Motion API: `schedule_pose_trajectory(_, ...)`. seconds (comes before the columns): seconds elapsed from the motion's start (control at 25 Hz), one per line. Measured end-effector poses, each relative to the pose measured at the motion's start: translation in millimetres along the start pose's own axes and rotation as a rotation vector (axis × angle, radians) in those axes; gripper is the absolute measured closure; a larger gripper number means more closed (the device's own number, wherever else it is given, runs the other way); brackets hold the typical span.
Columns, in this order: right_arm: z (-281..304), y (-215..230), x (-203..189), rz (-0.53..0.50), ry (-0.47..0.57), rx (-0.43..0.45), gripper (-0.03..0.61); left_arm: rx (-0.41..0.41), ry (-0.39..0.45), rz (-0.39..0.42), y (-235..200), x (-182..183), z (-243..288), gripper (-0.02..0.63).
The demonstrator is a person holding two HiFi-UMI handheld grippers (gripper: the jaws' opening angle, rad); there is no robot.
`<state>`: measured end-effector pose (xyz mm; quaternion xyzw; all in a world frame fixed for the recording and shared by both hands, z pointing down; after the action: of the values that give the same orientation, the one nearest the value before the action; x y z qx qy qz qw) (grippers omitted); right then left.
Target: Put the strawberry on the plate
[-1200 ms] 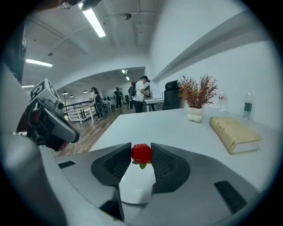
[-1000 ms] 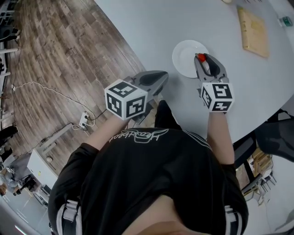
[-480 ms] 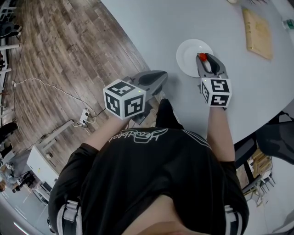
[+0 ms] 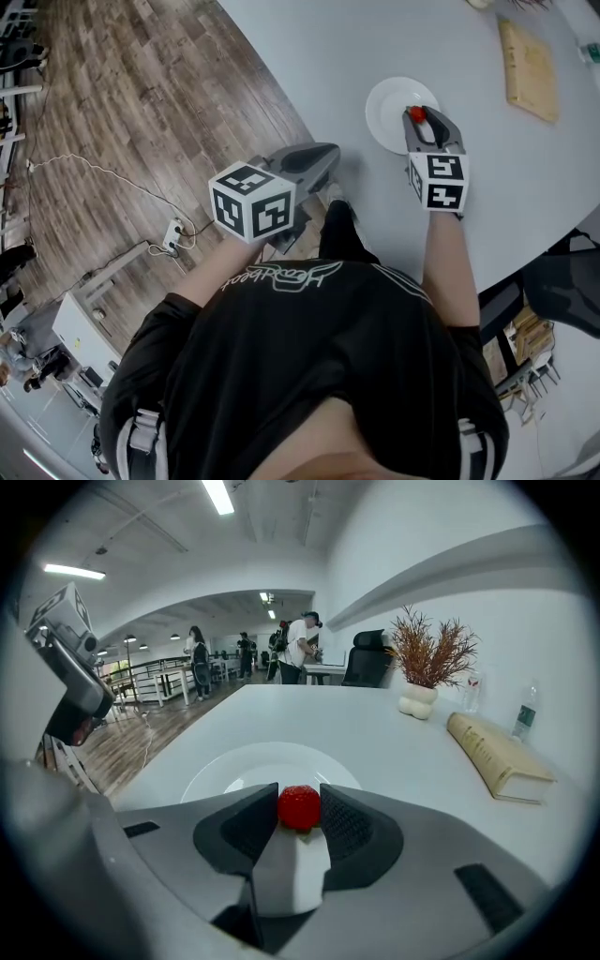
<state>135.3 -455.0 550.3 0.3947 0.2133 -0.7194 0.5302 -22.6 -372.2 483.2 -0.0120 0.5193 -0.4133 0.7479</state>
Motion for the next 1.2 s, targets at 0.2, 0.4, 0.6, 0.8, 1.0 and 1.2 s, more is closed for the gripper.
schedule_pose_trajectory(0.2, 0.9, -2.0, -0.1, -0.047, -0.011, -0.016, 0.446, 0.011, 0.007, -0.002, -0.5, -0.5, -4.2, 0.606)
schedule_pose_trajectory(0.4, 1.1, -6.5, -1.2, -0.064, -0.03, -0.007, 0.446, 0.025, 0.002, -0.005, -0.7, -1.8, -8.6, 0.606)
schedule_pose_trajectory(0.6, -0.9, -6.3, 0.3, -0.069, -0.022, -0.013, 0.439, 0.038, 0.0, -0.002, 1.3, -1.6, -15.2, 0.606)
schedule_pose_trajectory(0.8, -11.7, -3.3, 8.2, -0.059, 0.007, -0.031, 0.434, 0.041, -0.001, 0.008, 7.1, -2.7, -25.2, 0.606)
schedule_pose_trajectory(1.0, -39.0, -3.0, 16.7, -0.041, 0.049, -0.059, 0.427, 0.032, 0.016, 0.033, 22.4, -1.4, -38.3, 0.606)
schedule_pose_trajectory(1.2, -85.9, -12.4, 21.3, -0.021, 0.107, -0.079, 0.428, 0.021, 0.034, 0.068, 46.4, -1.4, -56.0, 0.606)
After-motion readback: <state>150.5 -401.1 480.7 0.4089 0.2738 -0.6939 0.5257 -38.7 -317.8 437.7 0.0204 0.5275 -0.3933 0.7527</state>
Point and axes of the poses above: the fingertips, and each gripper's own axes: z forward along the fingers, y to its right, x out of its top, the point moved 2 cm from there along -z, backward along the fingers, and after that the axes turned 14 degrees about z, right-handed, at the moved point
